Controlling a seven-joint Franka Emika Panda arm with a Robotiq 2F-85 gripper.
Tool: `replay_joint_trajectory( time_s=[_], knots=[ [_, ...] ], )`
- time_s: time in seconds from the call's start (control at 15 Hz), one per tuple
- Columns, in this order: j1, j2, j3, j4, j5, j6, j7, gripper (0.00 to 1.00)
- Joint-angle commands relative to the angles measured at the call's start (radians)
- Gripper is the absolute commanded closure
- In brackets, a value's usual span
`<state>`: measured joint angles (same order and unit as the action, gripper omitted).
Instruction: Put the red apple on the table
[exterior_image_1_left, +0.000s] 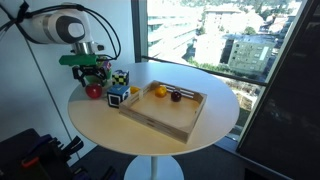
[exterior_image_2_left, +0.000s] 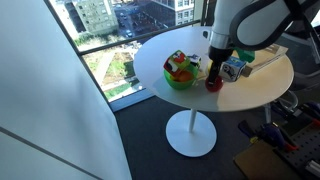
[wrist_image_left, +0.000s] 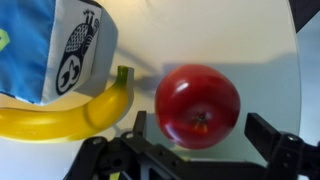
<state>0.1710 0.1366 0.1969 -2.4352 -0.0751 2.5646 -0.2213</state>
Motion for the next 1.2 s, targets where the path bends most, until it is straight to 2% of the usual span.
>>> replay_joint_trajectory(
  time_s=[0.0,0.4,1.13],
  knots=[
    [0.002,-0.066,-0.001,0.000,-0.001,-0.066,0.023,0.00],
    [0.003,-0.141,-0.008,0.011,-0.009,-0.198,0.094,0.00],
    [-0.025,-0.257,-0.041,0.005,0.015,-0.402,0.313,0.00]
  ],
)
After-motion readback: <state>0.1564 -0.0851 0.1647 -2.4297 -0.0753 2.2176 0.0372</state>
